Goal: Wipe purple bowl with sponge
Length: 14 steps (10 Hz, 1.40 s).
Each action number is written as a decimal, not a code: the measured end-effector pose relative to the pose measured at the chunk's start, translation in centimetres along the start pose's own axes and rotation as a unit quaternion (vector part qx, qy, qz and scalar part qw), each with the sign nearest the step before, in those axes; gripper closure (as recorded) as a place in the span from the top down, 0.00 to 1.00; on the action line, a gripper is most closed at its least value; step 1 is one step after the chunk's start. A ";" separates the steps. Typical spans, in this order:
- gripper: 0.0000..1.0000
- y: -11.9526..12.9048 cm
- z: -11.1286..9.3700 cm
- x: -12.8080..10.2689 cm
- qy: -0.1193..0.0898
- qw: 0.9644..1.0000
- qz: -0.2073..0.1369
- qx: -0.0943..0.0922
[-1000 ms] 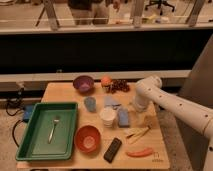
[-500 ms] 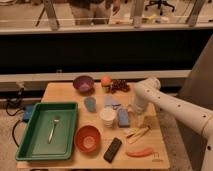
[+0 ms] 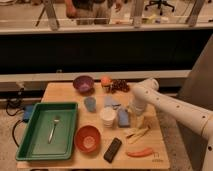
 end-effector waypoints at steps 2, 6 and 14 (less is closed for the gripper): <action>0.80 -0.3 -0.3 -0.9 0.002 0.999 -0.053 0.008; 0.80 -1.6 -0.8 -2.5 0.016 0.991 -0.134 0.016; 0.80 -3.4 0.9 -1.5 0.049 0.962 -0.268 0.030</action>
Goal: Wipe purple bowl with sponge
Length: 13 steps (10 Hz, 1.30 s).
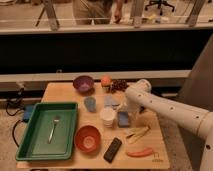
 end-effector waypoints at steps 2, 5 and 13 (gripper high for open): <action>0.80 -0.1 1.1 -0.1 0.018 1.000 -0.022 -0.004; 0.80 -0.4 2.0 -0.5 0.035 0.998 -0.050 -0.015; 0.19 -0.7 2.9 -0.2 0.046 0.996 -0.056 -0.046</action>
